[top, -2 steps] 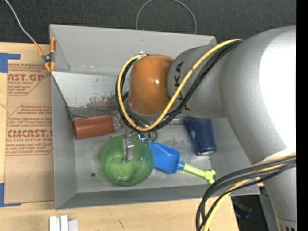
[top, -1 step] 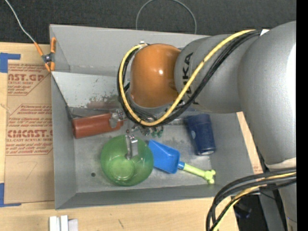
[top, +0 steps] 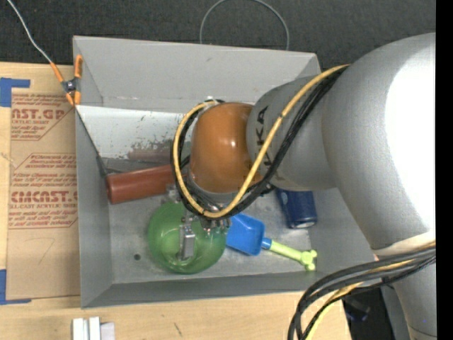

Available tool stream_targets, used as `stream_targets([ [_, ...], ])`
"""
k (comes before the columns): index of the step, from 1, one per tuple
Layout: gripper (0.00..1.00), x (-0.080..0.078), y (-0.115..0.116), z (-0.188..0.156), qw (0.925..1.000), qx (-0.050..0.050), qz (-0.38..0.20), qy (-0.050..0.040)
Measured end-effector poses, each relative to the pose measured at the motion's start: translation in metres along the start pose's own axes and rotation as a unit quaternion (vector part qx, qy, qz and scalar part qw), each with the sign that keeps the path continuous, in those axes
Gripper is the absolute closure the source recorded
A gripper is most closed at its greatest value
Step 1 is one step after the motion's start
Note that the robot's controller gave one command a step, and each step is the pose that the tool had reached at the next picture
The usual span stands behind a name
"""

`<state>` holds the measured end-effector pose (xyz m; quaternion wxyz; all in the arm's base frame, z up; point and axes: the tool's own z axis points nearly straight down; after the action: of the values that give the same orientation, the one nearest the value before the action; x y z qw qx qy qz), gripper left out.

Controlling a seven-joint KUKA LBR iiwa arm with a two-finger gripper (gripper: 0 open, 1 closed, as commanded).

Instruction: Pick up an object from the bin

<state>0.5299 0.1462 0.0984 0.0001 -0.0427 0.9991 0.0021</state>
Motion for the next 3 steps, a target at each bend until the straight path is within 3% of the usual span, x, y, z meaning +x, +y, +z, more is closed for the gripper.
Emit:
stream_targets([
  [1,0.0,-0.023,-0.008,0.028,0.994,0.001,-0.11,0.0],
  [2,1.0,0.032,0.042,0.02,0.9842,-0.001,-0.176,-0.0165],
  [3,1.0,0.032,0.042,0.02,0.9842,-0.001,-0.176,-0.0164],
])
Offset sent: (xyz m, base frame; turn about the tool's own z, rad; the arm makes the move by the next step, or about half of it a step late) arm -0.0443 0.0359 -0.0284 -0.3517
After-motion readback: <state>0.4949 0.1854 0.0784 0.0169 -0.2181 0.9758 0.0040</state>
